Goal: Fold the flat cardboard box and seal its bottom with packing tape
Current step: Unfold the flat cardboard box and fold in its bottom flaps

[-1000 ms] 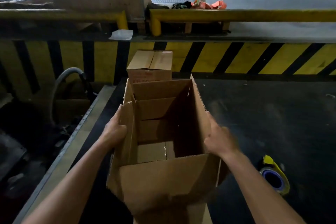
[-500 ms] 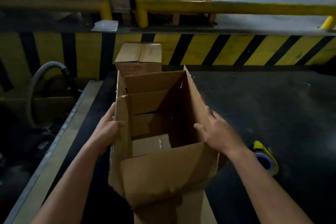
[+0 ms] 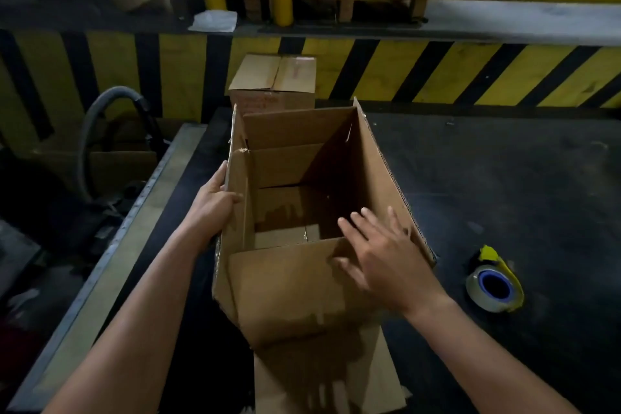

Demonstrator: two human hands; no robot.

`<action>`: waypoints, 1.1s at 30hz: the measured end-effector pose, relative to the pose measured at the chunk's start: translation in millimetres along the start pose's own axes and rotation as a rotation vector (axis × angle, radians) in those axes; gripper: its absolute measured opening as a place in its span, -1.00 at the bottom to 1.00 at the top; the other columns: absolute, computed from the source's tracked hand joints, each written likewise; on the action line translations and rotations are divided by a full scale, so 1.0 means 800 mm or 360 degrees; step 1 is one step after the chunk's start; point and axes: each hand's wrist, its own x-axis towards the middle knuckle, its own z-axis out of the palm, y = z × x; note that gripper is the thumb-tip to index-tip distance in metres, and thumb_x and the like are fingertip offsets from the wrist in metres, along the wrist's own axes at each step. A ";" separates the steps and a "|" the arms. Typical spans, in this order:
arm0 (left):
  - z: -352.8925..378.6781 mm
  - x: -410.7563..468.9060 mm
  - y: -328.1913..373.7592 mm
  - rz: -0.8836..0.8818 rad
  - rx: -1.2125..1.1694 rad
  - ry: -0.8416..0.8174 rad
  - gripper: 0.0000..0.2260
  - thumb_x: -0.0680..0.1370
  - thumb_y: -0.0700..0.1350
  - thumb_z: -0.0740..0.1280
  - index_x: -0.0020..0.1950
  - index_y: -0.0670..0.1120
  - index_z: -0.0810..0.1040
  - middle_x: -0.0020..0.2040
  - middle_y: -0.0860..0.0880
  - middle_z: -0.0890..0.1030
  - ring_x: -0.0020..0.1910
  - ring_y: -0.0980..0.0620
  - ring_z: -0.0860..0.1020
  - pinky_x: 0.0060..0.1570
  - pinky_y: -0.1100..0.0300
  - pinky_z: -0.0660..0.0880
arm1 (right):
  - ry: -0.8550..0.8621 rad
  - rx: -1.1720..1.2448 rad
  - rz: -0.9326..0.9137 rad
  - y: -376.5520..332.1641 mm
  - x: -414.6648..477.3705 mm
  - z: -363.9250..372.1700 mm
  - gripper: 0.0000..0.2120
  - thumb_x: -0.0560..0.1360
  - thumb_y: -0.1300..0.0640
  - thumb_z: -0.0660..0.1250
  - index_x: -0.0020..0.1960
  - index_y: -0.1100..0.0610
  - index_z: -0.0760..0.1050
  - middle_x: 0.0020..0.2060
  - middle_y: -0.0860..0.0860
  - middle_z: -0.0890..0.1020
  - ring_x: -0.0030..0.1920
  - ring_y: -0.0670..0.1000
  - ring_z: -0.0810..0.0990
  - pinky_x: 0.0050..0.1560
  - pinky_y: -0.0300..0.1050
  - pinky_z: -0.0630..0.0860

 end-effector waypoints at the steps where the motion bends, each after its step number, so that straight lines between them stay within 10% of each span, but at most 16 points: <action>1: 0.001 0.000 0.000 0.0004 0.0000 -0.0002 -0.31 0.61 -0.34 0.23 0.62 0.23 0.18 0.31 0.07 0.53 -0.02 0.12 0.60 -0.19 0.18 0.54 | 0.0009 0.0015 0.0023 -0.009 -0.005 0.011 -0.35 0.60 -0.24 -0.02 0.54 0.14 0.23 0.45 0.14 0.43 0.50 0.16 0.31 0.49 0.29 0.08; 8: -0.002 -0.002 -0.008 -0.0011 -0.0022 -0.0040 -0.33 0.62 -0.32 0.26 0.57 0.28 0.23 -0.02 0.29 0.53 -0.05 0.13 0.64 -0.19 0.18 0.58 | -0.0313 0.0347 0.0379 -0.036 -0.011 0.084 -0.28 0.61 -0.30 -0.20 0.56 0.03 -0.44 0.52 0.13 -0.43 0.53 0.18 -0.42 0.53 0.16 -0.30; 12: -0.010 -0.007 -0.006 0.0027 0.0060 -0.0097 -0.41 0.63 -0.33 0.24 0.33 0.39 0.33 -0.04 0.18 0.60 -0.07 0.06 0.65 -0.24 0.14 0.60 | -0.0424 0.0478 0.0378 -0.032 -0.010 0.112 -0.31 0.60 -0.32 -0.25 0.57 0.00 -0.39 0.55 0.11 -0.37 0.53 0.12 -0.43 0.55 0.16 -0.28; 22: -0.011 0.017 -0.003 0.0109 0.0219 -0.0176 -0.27 0.60 -0.33 0.20 0.61 0.29 0.11 0.45 0.07 0.43 0.32 -0.04 0.51 0.29 -0.12 0.50 | -0.0397 0.0550 0.0395 -0.035 -0.016 0.132 -0.36 0.64 -0.29 -0.21 0.59 -0.02 -0.31 0.57 0.10 -0.28 0.54 0.10 -0.40 0.54 0.17 -0.33; 29: -0.014 0.025 -0.006 0.0186 0.0186 -0.0242 -0.30 0.63 -0.35 0.18 0.12 0.58 0.28 0.07 0.26 0.50 0.06 0.08 0.61 -0.18 0.18 0.55 | -0.0447 0.0559 0.0524 -0.042 -0.020 0.130 -0.36 0.63 -0.30 -0.26 0.57 -0.05 -0.39 0.55 0.08 -0.36 0.52 0.10 -0.45 0.52 0.18 -0.36; 33: -0.007 0.028 -0.004 0.0245 0.0182 -0.0294 -0.34 0.64 -0.30 0.23 0.17 0.57 0.30 0.03 0.29 0.53 -0.08 0.29 0.64 -0.27 0.29 0.56 | -0.0481 0.0608 0.0594 -0.041 0.011 0.113 -0.29 0.61 -0.34 -0.21 0.59 0.00 -0.34 0.57 0.10 -0.30 0.55 0.11 -0.37 0.53 0.15 -0.33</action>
